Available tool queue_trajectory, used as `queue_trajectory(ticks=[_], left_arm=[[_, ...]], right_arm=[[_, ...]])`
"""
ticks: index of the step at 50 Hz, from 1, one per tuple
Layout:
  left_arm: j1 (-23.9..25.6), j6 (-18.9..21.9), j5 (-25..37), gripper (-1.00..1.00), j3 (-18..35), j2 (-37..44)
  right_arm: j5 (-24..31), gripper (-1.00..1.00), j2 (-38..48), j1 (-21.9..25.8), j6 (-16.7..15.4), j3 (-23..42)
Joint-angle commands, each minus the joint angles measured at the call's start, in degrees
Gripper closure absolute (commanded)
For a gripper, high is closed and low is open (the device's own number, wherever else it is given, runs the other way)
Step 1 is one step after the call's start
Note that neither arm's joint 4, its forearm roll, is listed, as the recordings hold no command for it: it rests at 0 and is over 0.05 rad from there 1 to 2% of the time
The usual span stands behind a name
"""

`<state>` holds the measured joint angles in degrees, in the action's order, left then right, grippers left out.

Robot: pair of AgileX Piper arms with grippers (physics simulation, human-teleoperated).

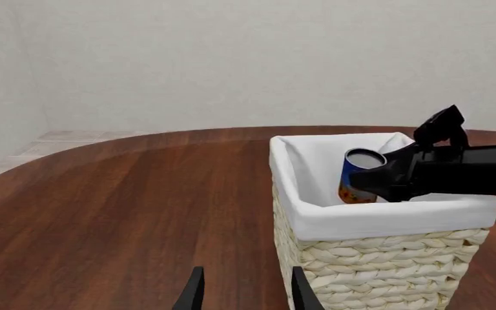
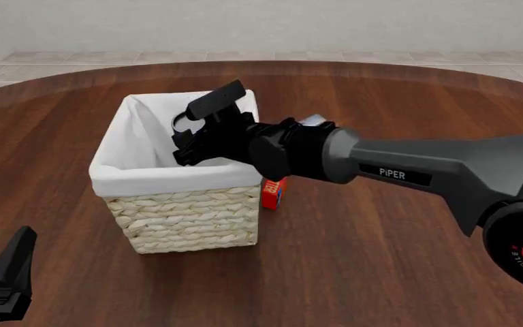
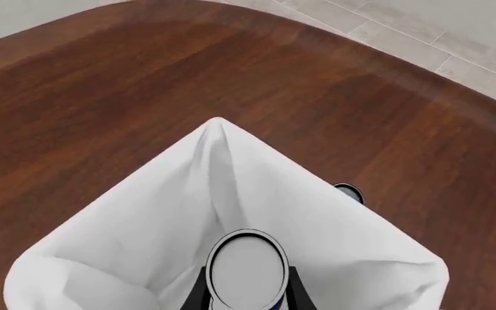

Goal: Pick up the alphabet soup and put it in the basket.

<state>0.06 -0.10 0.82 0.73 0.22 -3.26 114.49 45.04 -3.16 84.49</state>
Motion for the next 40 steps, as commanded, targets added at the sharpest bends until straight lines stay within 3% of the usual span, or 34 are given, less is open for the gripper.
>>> queue_trajectory(ticks=[1,40], left_arm=[[0.0,0.0,0.0,-1.00,0.0,0.0],[0.0,0.0,0.0,-1.00,0.0,0.0]], right_arm=[[0.2,1.00,0.4,0.0,0.9,0.0],[0.6,1.00,1.0,0.1,1.5,0.6]])
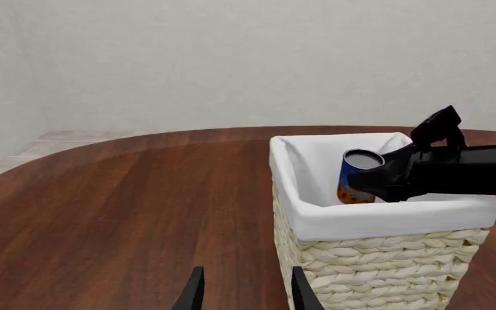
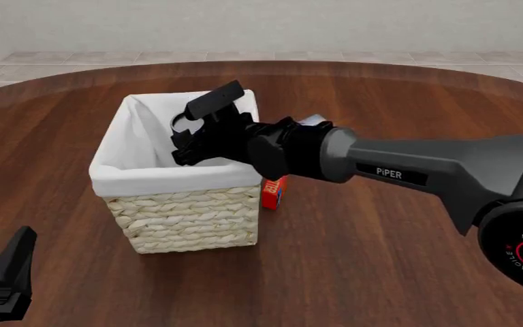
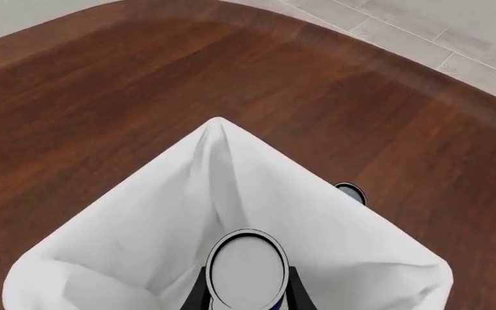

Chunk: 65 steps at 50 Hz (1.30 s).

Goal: Pick up the alphabet soup and put it in the basket.

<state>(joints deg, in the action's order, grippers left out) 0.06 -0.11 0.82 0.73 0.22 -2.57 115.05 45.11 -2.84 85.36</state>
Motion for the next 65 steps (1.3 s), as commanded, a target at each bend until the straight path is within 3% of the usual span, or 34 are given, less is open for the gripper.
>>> queue_trajectory(ticks=[1,22,23,65], left_arm=[[0.0,0.0,0.0,-1.00,0.0,0.0],[0.0,0.0,0.0,-1.00,0.0,0.0],[0.0,0.0,0.0,-1.00,0.0,0.0],[0.0,0.0,0.0,-1.00,0.0,0.0]], right_arm=[[-0.2,1.00,0.4,-0.1,1.1,-0.2],[-0.7,1.00,0.5,-0.1,1.8,-0.4],[-0.7,-1.00,0.6,-0.1,1.9,-0.4],[-0.5,-1.00,-0.7,-0.8,2.4,-0.4]])
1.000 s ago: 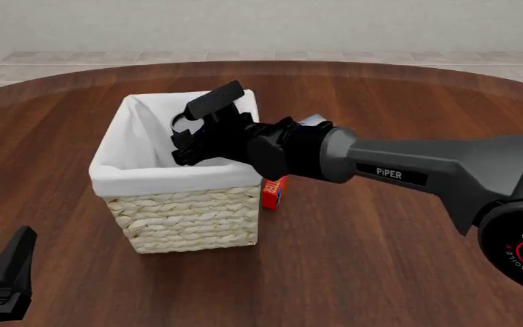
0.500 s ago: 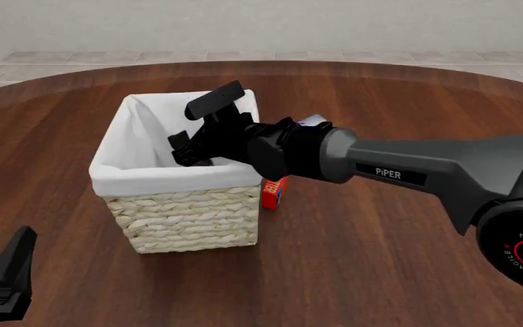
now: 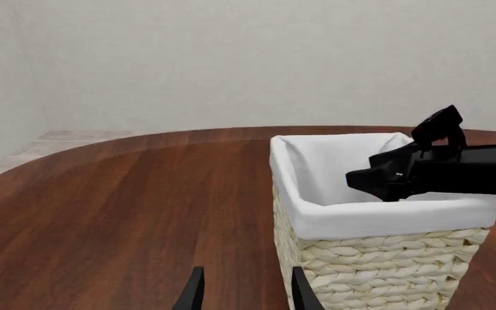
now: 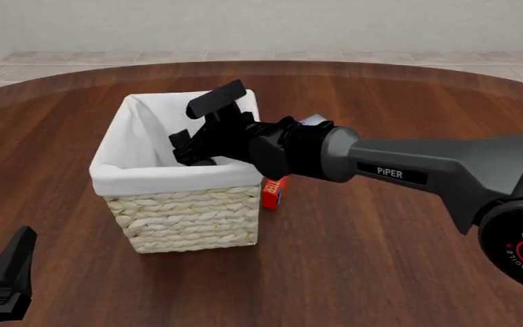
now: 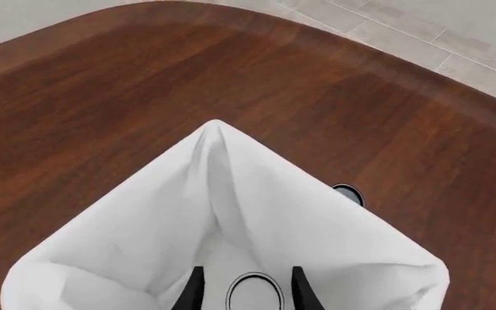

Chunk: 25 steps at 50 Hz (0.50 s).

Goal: Pick up the alphabet soup and put it in the basket.

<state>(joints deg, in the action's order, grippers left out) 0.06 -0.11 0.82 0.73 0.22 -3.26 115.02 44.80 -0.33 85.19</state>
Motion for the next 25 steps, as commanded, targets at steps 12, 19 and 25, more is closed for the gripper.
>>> queue_trajectory(ticks=[12,19,25], left_arm=[[0.0,0.0,0.0,-1.00,0.0,0.0],[0.0,0.0,0.0,-1.00,0.0,0.0],[0.0,0.0,0.0,-1.00,0.0,0.0]], right_arm=[[0.0,-1.00,-3.5,-0.9,-0.5,-1.5],[0.1,-1.00,-5.3,-0.8,-0.7,-2.2],[0.5,-1.00,-7.9,-0.8,-1.4,-3.1]])
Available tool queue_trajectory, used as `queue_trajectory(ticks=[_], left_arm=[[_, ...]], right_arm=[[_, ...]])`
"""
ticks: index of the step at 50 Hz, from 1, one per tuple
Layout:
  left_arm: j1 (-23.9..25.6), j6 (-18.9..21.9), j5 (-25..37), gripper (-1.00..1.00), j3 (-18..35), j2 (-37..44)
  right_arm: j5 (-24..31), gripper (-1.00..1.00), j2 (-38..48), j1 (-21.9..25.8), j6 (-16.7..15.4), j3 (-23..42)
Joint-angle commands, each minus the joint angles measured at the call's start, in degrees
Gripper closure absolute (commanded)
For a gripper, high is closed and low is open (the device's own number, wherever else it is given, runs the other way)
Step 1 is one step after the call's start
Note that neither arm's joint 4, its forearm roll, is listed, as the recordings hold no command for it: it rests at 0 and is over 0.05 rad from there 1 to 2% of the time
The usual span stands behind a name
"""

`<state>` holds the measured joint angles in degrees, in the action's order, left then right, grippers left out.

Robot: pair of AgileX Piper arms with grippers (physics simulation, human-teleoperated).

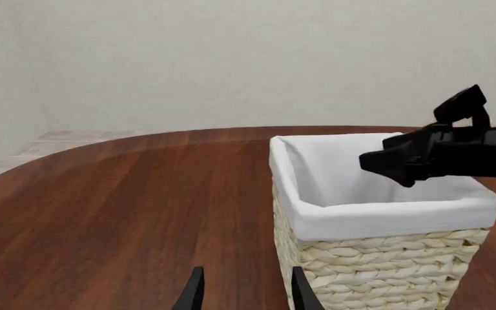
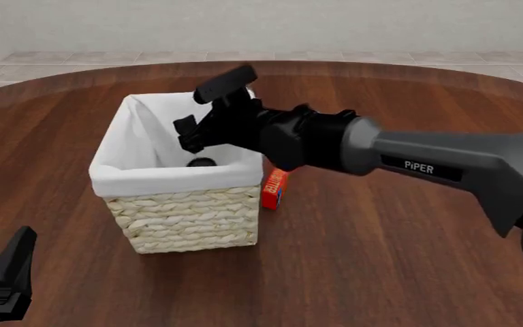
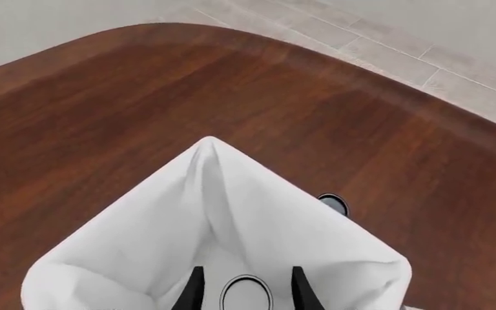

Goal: Pick up the alphabet soup and put it in the basket.

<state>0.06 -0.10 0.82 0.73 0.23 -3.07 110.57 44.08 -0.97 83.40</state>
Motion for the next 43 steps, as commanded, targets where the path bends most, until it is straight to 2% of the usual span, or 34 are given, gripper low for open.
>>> queue_trajectory(ticks=[1,15,26,31,37,41,43], left_arm=[[0.0,0.0,0.0,-1.00,0.0,0.0],[0.0,0.0,0.0,-1.00,0.0,0.0],[0.0,0.0,0.0,-1.00,0.0,0.0],[0.0,0.0,0.0,-1.00,0.0,0.0],[0.0,0.0,0.0,-1.00,0.0,0.0],[0.0,0.0,0.0,-1.00,0.0,0.0],[0.0,0.0,0.0,-1.00,0.0,0.0]], right_arm=[[0.3,-1.00,-4.1,0.0,-0.9,-1.5],[1.5,-1.00,-9.4,0.4,-1.9,-2.6],[2.4,-1.00,-18.7,1.2,-2.7,-6.1],[2.7,-1.00,-25.3,1.2,-4.5,-8.4],[2.8,-1.00,-32.5,1.1,-4.2,-11.2],[2.3,-1.00,-36.3,0.3,-5.9,-13.1],[1.7,-1.00,-39.9,0.0,-5.5,-14.8]])
